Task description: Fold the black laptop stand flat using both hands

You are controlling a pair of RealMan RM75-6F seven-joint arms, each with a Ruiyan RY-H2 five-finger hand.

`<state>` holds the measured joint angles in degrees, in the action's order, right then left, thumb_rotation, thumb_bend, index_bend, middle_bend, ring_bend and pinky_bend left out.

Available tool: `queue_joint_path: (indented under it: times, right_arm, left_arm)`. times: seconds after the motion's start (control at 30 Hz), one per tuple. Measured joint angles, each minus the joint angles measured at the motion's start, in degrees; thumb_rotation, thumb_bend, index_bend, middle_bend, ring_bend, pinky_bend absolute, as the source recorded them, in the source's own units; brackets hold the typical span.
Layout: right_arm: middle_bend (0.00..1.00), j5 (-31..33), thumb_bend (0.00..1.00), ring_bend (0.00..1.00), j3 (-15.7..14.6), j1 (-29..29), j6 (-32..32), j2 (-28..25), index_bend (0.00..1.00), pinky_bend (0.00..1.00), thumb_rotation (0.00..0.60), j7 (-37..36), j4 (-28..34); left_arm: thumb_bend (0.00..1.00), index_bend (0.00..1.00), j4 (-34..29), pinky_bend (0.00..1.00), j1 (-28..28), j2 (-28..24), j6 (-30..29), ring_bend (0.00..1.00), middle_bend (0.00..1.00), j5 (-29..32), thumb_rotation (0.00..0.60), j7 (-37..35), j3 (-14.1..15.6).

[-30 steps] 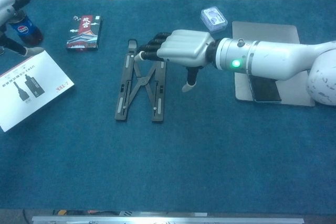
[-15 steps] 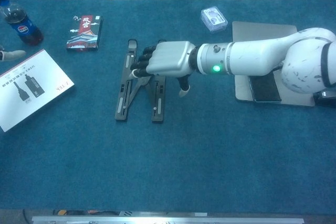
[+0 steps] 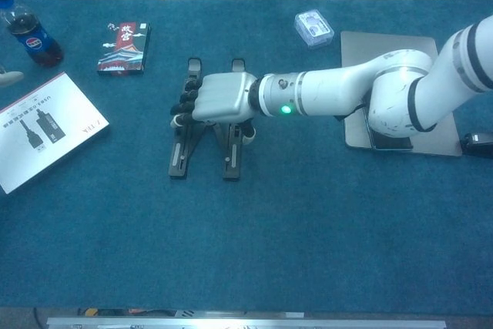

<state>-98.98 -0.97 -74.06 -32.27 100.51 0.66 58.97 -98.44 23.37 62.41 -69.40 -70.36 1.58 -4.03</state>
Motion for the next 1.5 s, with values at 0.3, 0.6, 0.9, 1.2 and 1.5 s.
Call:
queue_joint_path:
  times: [0.3, 0.6, 0.9, 1.2, 1.5]
  right_arm:
    - [0.00, -1.6, 0.00, 0.00, -1.4, -3.7, -0.2, 3.8, 0.00, 0.00, 0.600, -6.6, -6.1]
    - [0.00, 0.1, 0.00, 0.00, -1.1, -6.7, 3.3, 5.8, 0.00, 0.00, 0.600, -11.5, -8.3]
    - [0.02, 1.2, 0.00, 0.00, -1.0, -7.9, 3.7, 7.5, 0.00, 0.00, 0.600, -14.4, -10.5]
    - [0.19, 2.1, 0.00, 0.02, -1.0, -8.1, 3.1, 8.3, 0.00, 0.01, 0.600, -16.0, -12.1]
    - [0.27, 2.3, 0.00, 0.02, -1.3, -7.8, 1.9, 8.5, 0.00, 0.01, 0.600, -16.1, -12.6]
  left_arm:
    - [0.20, 0.00, 0.3, 0.00, -0.7, -0.6, 0.2, 0.00, 0.00, -0.6, 0.468, -1.6, -1.0]
    - [0.20, 0.00, 0.2, 0.00, -1.4, -1.5, 0.4, 0.00, 0.00, -1.2, 0.410, -2.8, -1.6]
    - [0.20, 0.00, 0.0, 0.00, -1.9, -2.1, 0.5, 0.00, 0.00, -1.6, 0.398, -3.8, -2.1]
    - [0.20, 0.00, 0.0, 0.00, -2.2, -2.0, 0.7, 0.00, 0.00, -2.0, 0.371, -4.1, -2.4]
    - [0.20, 0.00, -0.1, 0.00, -2.5, -2.0, 0.9, 0.00, 0.00, -2.3, 0.369, -4.1, -2.6]
